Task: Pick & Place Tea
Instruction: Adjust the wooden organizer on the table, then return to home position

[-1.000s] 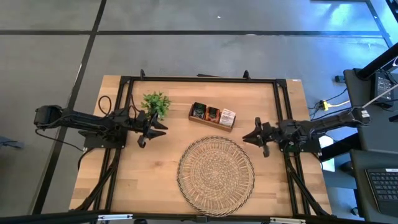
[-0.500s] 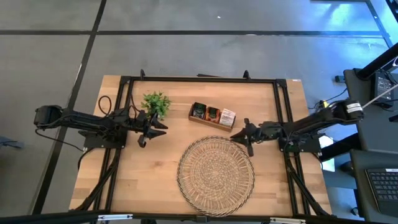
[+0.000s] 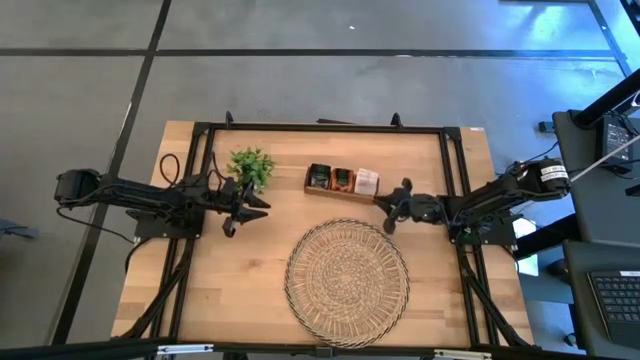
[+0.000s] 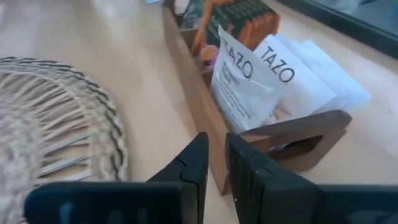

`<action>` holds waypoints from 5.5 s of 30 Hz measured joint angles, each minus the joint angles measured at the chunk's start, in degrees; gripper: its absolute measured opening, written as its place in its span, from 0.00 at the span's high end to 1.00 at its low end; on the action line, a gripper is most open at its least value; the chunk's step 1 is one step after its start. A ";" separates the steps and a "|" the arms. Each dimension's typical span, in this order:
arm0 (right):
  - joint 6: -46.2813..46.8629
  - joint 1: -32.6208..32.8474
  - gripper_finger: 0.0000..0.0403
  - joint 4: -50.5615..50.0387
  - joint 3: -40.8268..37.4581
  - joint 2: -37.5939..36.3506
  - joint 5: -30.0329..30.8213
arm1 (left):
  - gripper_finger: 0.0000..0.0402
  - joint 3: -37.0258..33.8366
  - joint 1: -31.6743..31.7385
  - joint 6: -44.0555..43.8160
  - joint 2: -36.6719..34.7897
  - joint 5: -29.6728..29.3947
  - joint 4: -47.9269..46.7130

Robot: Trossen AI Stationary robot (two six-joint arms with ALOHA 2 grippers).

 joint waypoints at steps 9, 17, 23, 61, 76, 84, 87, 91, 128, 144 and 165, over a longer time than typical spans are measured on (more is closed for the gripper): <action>-1.22 -4.06 0.85 0.01 -0.01 0.00 5.20 | 0.72 0.00 0.00 -0.16 0.02 0.00 -0.11; -5.76 0.54 0.85 7.14 -0.02 -8.01 -4.54 | 0.72 0.00 -1.29 0.33 -0.02 2.35 0.88; -3.21 5.41 0.85 -4.64 -1.84 -20.42 -1.19 | 0.72 0.00 -1.97 2.59 -1.94 4.02 -1.36; -1.42 17.39 0.85 -38.91 -5.86 -61.69 16.60 | 0.72 0.00 0.70 7.35 -42.39 -1.01 -41.73; -10.58 17.46 0.85 -39.60 -5.84 -68.67 -0.81 | 0.72 0.00 0.70 7.78 -46.03 -3.93 -47.09; -10.44 15.86 0.85 -40.32 -5.84 -68.78 -8.03 | 0.72 0.00 0.70 8.21 -46.03 -3.97 -48.04; -11.37 15.00 0.85 -40.32 -5.84 -68.78 -8.03 | 0.72 0.00 0.70 8.17 -45.96 -3.96 -48.04; -11.63 14.18 0.85 -40.32 -5.84 -68.78 -8.14 | 0.72 0.00 0.59 6.36 -45.92 -3.96 -48.04; -19.60 13.95 0.85 -39.37 -5.84 -68.88 6.44 | 0.72 0.00 0.57 8.66 -44.17 -17.40 -49.33; -16.51 13.95 0.85 -39.36 -5.84 -68.91 6.43 | 0.72 0.02 0.57 8.66 -44.17 -17.42 -49.33; -16.57 13.95 0.85 -39.36 -5.84 -68.91 6.44 | 0.72 0.02 0.57 8.64 -44.17 -17.44 -49.33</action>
